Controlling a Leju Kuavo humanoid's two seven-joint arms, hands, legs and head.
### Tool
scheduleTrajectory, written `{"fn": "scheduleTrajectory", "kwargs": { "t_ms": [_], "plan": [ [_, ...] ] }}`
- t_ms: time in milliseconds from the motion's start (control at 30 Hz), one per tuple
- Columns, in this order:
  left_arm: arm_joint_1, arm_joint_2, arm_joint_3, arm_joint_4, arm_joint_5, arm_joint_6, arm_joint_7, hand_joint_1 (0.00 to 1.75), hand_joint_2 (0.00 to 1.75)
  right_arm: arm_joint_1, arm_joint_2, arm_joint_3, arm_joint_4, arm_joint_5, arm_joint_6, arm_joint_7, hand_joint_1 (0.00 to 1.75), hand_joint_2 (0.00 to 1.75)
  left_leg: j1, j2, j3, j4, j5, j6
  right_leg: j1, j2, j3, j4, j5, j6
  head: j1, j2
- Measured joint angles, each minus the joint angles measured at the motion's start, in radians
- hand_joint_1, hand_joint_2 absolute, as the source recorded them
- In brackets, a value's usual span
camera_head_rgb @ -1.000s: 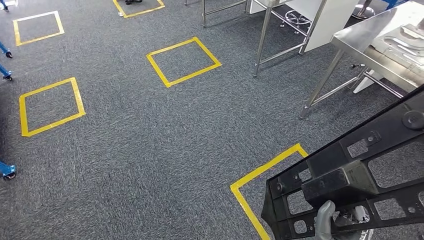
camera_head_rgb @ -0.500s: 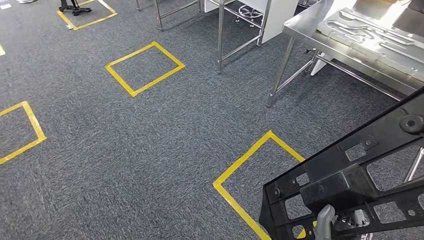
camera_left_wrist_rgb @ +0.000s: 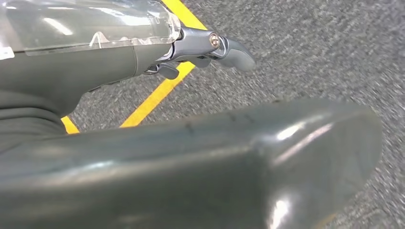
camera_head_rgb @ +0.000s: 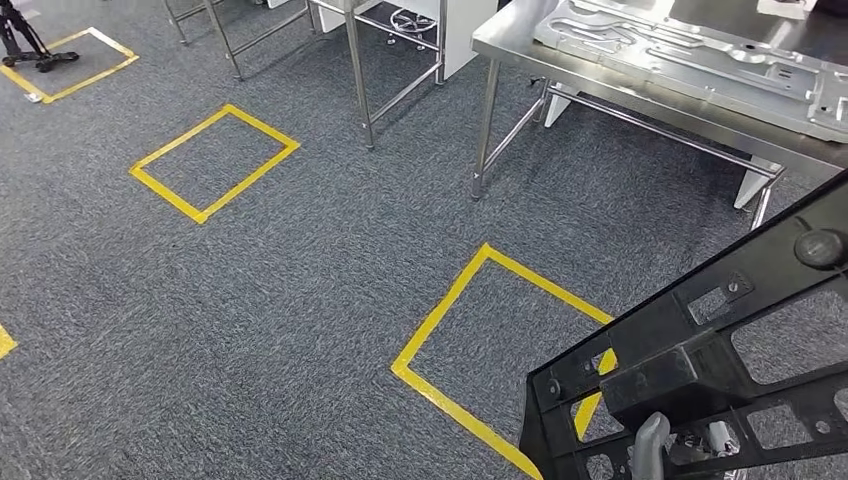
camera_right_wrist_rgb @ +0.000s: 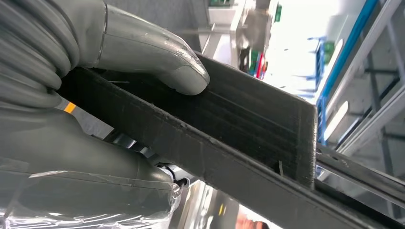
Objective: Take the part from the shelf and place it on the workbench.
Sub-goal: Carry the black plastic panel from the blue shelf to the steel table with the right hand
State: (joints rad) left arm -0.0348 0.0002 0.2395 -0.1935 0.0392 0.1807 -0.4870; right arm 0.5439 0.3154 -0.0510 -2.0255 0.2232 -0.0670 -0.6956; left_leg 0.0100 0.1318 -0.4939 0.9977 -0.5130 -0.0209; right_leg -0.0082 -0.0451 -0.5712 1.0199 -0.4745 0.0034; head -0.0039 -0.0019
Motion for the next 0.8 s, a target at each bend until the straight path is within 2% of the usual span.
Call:
{"fn": "scheduleTrajectory", "kwargs": {
  "t_ms": [33,67,133,167,200,233,267,333,367,400,500,567,600,667,700,733,767,800],
  "plan": [
    [-0.002,0.0,0.0,-0.001,-0.002,0.0,-0.002,0.0,0.0,0.001,0.003,-0.003,0.0,0.0,0.003,0.0,1.75,1.75,0.002,-0.014,-0.002,0.01,-0.01,-0.005,-0.002,0.011,0.001,-0.003,0.003,-0.007,0.0,0.0],
    [-0.002,0.0,0.0,-0.001,-0.004,0.0,-0.005,0.0,0.0,0.0,0.007,-0.006,0.0,0.001,0.006,0.0,1.75,1.75,0.005,-0.04,-0.015,0.042,-0.033,-0.009,-0.005,0.023,0.001,-0.006,0.006,-0.014,-0.001,0.0],
    [0.001,-0.001,0.0,-0.002,-0.007,0.0,-0.008,0.0,0.0,-0.002,0.015,-0.009,0.002,0.002,0.011,0.0,1.75,1.75,0.008,-0.099,-0.069,0.159,-0.099,-0.013,-0.005,0.045,-0.001,-0.008,0.009,-0.025,-0.004,0.0],
    [0.005,-0.001,0.0,-0.002,-0.007,0.0,-0.008,0.0,0.0,-0.002,0.018,-0.009,0.003,0.003,0.009,0.0,1.75,1.75,0.008,-0.115,-0.104,0.229,-0.128,-0.013,-0.003,0.056,-0.002,-0.007,0.009,-0.029,-0.004,0.0],
    [0.008,-0.001,0.001,-0.002,-0.007,-0.001,-0.008,0.0,0.0,-0.002,0.019,-0.01,0.006,0.004,0.001,0.001,1.75,1.75,0.008,-0.121,-0.129,0.276,-0.137,-0.014,-0.002,0.067,-0.003,-0.006,0.008,-0.031,-0.005,0.0],
    [0.01,-0.001,0.001,-0.002,-0.007,-0.003,-0.009,0.0,0.0,-0.002,0.02,-0.011,0.009,0.005,-0.012,0.001,1.75,1.75,0.008,-0.124,-0.142,0.292,-0.128,-0.013,0.0,0.078,-0.002,-0.004,0.006,-0.032,-0.005,0.0],
    [0.011,-0.001,0.003,-0.002,-0.006,-0.006,-0.009,0.0,0.0,-0.001,0.021,-0.013,0.013,0.008,-0.031,0.001,1.75,1.75,0.008,-0.124,-0.135,0.267,-0.098,-0.01,0.001,0.087,-0.001,-0.002,0.003,-0.032,-0.005,0.0],
    [0.01,0.0,0.006,-0.002,-0.007,-0.014,-0.01,0.0,0.0,-0.001,0.023,-0.017,0.021,0.014,-0.075,0.001,1.75,1.75,0.007,-0.129,-0.084,0.138,-0.024,0.001,0.002,0.099,0.004,0.003,-0.006,-0.027,-0.005,0.0],
    [0.009,0.0,0.007,-0.002,-0.007,-0.017,-0.01,0.0,0.0,-0.001,0.024,-0.018,0.024,0.018,-0.092,0.001,1.75,1.75,0.005,-0.132,-0.059,0.077,-0.005,0.007,0.004,0.102,0.006,0.006,-0.012,-0.022,-0.004,0.0],
    [0.008,0.0,0.009,-0.002,-0.008,-0.018,-0.01,0.0,0.0,0.0,0.026,-0.019,0.026,0.023,-0.105,0.001,1.75,1.75,0.002,-0.135,-0.042,0.037,0.0,0.012,0.004,0.104,0.008,0.006,-0.016,-0.016,-0.004,0.0],
    [0.006,0.0,0.017,-0.002,-0.013,-0.021,-0.009,0.0,0.0,0.0,0.029,-0.019,0.027,0.05,-0.123,0.001,1.75,1.75,-0.002,-0.135,-0.025,0.003,-0.006,0.03,0.004,0.102,0.013,0.016,-0.011,0.006,-0.004,0.0],
    [0.009,0.0,0.025,-0.002,-0.015,-0.026,-0.007,0.0,0.0,-0.002,0.029,-0.02,0.027,0.069,-0.128,0.0,1.75,1.75,0.001,-0.132,-0.007,-0.003,-0.005,0.043,0.003,0.083,-0.001,0.055,-0.025,0.016,-0.001,0.0],
    [0.01,0.001,0.028,-0.002,-0.015,-0.028,-0.007,0.0,0.0,-0.003,0.029,-0.02,0.027,0.077,-0.13,0.0,1.75,1.75,0.002,-0.13,0.002,-0.005,-0.007,0.046,0.001,0.071,-0.025,0.097,-0.045,0.019,0.0,0.0],
    [0.011,0.002,0.034,-0.002,-0.016,-0.032,-0.005,0.0,0.0,-0.005,0.029,-0.02,0.027,0.089,-0.132,0.0,1.75,1.75,0.001,-0.126,0.015,-0.005,-0.019,0.047,-0.002,0.057,-0.103,0.215,-0.091,0.027,0.002,0.0],
    [0.012,0.002,0.038,-0.002,-0.016,-0.033,-0.003,0.0,0.0,-0.006,0.029,-0.02,0.027,0.093,-0.133,0.0,1.75,1.75,0.001,-0.125,0.023,-0.005,-0.027,0.046,-0.005,0.056,-0.141,0.26,-0.104,0.031,0.002,0.0],
    [0.014,0.002,0.042,-0.002,-0.017,-0.034,-0.001,0.0,0.0,-0.005,0.029,-0.02,0.027,0.097,-0.133,0.001,1.75,1.75,0.002,-0.124,0.033,-0.005,-0.037,0.044,-0.008,0.054,-0.166,0.276,-0.104,0.034,0.002,0.0],
    [0.015,0.002,0.045,-0.002,-0.017,-0.034,0.001,0.0,0.0,-0.005,0.029,-0.02,0.027,0.099,-0.134,0.001,1.75,1.75,0.002,-0.123,0.046,-0.005,-0.048,0.042,-0.011,0.052,-0.174,0.26,-0.09,0.036,0.002,0.0],
    [0.016,0.002,0.048,-0.002,-0.018,-0.035,0.001,0.0,0.0,-0.005,0.029,-0.02,0.027,0.102,-0.134,0.001,1.75,1.75,0.003,-0.122,0.061,-0.005,-0.061,0.039,-0.013,0.049,-0.167,0.212,-0.061,0.036,0.002,0.0]
  ]
}}
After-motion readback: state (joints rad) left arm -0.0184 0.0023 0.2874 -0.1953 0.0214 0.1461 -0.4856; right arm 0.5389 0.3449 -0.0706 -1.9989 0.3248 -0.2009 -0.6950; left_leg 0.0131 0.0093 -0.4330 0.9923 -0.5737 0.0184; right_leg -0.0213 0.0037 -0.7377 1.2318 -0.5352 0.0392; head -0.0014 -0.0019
